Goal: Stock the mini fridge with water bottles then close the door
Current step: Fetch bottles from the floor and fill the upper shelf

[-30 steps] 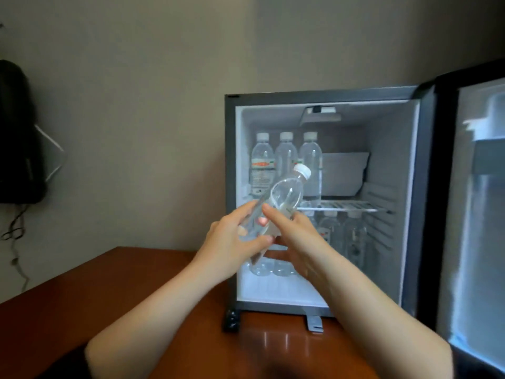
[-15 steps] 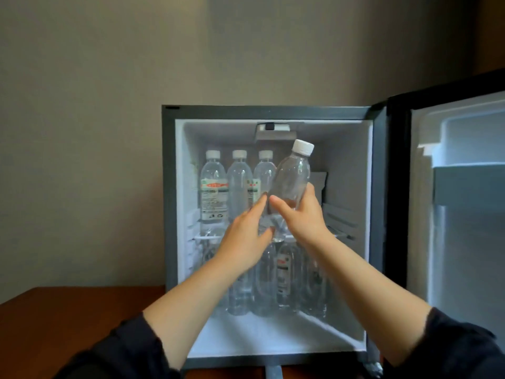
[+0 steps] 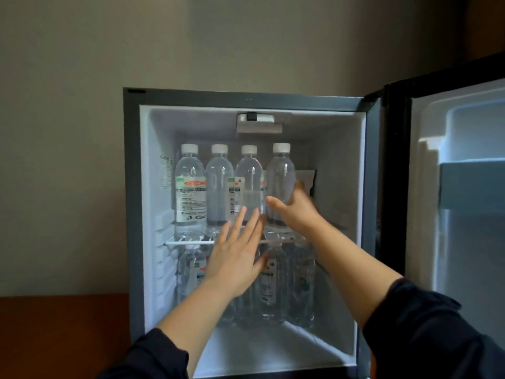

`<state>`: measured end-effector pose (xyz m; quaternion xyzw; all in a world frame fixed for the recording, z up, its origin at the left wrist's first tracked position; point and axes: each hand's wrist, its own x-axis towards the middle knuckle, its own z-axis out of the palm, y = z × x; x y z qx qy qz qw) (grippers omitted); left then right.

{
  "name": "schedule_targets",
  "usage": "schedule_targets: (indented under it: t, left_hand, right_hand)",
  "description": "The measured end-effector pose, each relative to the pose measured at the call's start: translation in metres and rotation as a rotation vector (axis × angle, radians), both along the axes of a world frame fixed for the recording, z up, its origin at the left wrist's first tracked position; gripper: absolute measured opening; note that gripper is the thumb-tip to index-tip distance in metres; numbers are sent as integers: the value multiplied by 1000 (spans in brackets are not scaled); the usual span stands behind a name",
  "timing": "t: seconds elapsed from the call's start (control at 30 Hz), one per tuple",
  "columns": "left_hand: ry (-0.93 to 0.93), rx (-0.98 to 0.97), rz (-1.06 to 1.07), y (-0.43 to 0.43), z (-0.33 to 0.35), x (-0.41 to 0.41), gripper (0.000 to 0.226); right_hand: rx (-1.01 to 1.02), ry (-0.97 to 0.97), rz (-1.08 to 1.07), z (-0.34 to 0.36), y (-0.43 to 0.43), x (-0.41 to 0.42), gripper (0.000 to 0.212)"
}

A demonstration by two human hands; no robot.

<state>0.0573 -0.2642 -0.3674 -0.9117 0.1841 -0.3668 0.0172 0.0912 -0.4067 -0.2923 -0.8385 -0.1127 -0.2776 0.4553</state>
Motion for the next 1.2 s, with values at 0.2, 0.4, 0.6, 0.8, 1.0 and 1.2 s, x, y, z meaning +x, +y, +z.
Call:
schedule_targets:
  t: [0.2, 0.4, 0.6, 0.8, 1.0, 1.2]
  left_hand:
    - [-44, -42, 11, 2, -13, 4, 73]
    - [-30, -57, -2, 6, -20, 0, 75]
    - [20, -39, 1, 8, -17, -5, 77]
    - [100, -50, 29, 13, -17, -20, 74]
    - [264, -36, 88, 34, -24, -54, 76]
    - [396, -110, 62, 83, -41, -103, 67]
  right_hand:
    - [-52, 70, -75, 1, 6, 14, 70]
    - [-6, 35, -59, -12, 9, 19, 48]
    - [-163, 116, -212, -27, 8, 10, 49]
    - [-377, 148, -349, -38, 11, -15, 34]
    - [-505, -14, -271, -76, 19, -57, 31]
    - [-554, -44, -150, -90, 48, -104, 33]
